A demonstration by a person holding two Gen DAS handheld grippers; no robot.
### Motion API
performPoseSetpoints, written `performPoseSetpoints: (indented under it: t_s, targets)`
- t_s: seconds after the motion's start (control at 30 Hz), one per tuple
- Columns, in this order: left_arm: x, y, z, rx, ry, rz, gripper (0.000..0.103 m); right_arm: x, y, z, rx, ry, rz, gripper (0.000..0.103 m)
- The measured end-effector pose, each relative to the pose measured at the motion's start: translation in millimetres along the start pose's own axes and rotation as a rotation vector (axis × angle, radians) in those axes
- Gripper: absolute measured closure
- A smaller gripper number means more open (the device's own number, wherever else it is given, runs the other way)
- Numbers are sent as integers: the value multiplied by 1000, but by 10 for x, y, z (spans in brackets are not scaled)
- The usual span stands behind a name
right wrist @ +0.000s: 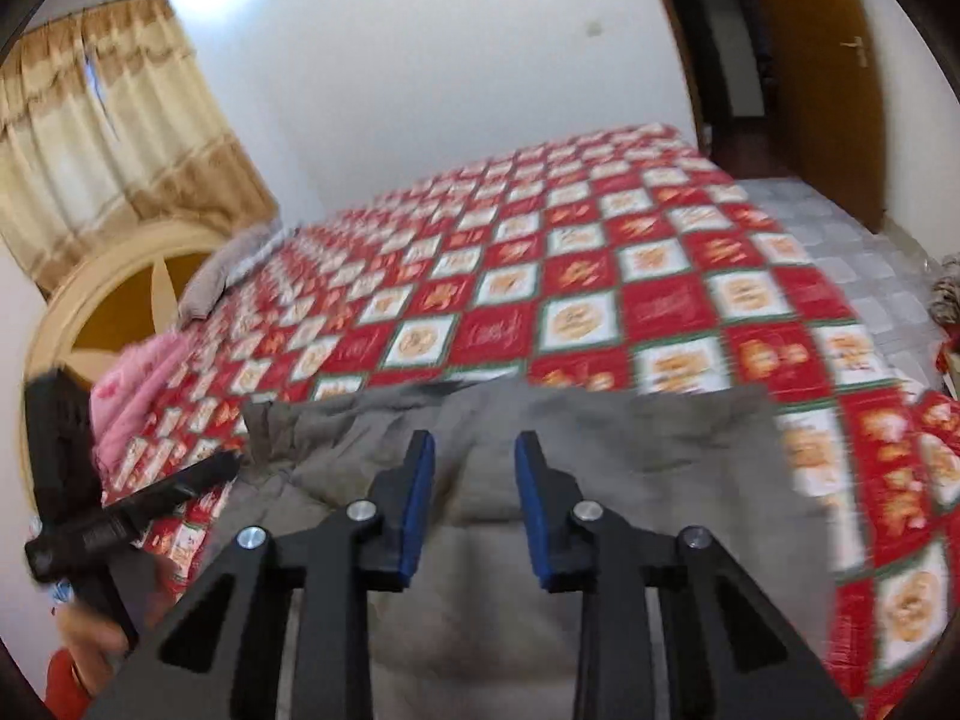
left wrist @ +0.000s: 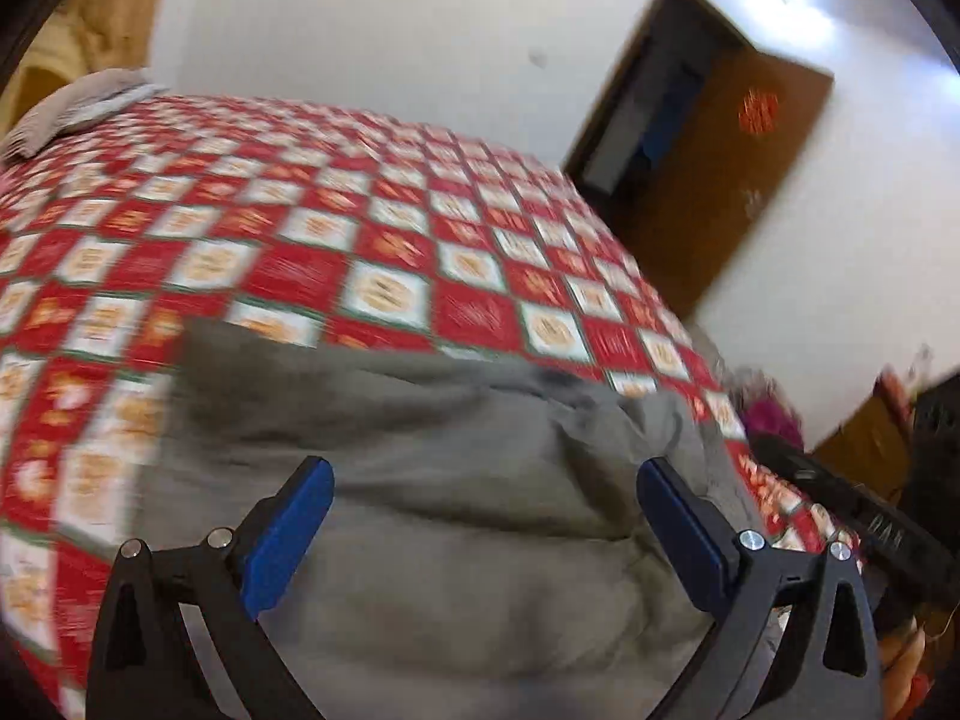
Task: Fold large clothes
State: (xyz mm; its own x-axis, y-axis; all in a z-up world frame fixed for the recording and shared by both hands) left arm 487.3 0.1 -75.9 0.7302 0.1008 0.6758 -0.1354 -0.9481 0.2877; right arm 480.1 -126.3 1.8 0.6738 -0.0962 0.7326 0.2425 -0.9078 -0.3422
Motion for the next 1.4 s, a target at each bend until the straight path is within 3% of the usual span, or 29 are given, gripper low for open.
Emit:
performPoseSetpoints:
  t_s: [0.13,0.2,0.3,0.47,0.7,0.9,0.97,1.07,1.1,1.17,1.23,1.4]
  targets:
    - [-87,-20,504,126,-40,-12,2,-222,202,608,-83,-70,-30,78]
    - [-136,-168,660,159,-47,-20,2,-342,353,701,-98,-79,-17,78]
    - [-222,-319,737,141,-29,-98,2,-436,513,766,-49,-71,63,84]
    - [-292,-323,825,156,32,-93,2,-527,565,896,-41,-55,68,87]
    - [-298,-357,993,148,10,-103,2,-549,661,1000,2,-66,113,89]
    - [-316,-350,1004,156,7,-95,2,-526,679,938,-7,-85,136,91]
    - [-318,-353,997,152,10,-97,1,-445,688,697,-16,-38,140,91]
    - [-320,-361,995,154,10,-95,1,-335,844,306,-122,41,115,86]
    - [-321,-361,994,154,10,-95,2,-350,967,253,-180,22,116,85]
    - [-321,-358,995,154,9,-93,1,-457,1208,259,-215,-26,153,91]
    - [-324,-351,989,147,9,-92,1,-604,1391,285,-180,-25,214,103]
    - [-325,-343,989,132,9,-94,1,-666,1545,298,-56,40,294,103]
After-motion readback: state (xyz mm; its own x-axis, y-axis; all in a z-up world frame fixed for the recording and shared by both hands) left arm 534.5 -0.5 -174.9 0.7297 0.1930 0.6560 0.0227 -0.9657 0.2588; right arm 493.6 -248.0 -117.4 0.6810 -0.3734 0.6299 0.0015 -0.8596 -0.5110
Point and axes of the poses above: each gripper's, at about its wrist camera, not at the fingertips, and z roughly the way its jaws point, y to its right, x to its top, the point moved 7 cm from there along z, roughly the way its jaws point, and after that the axes turned 7 degrees about x, right-handed, at the moved point
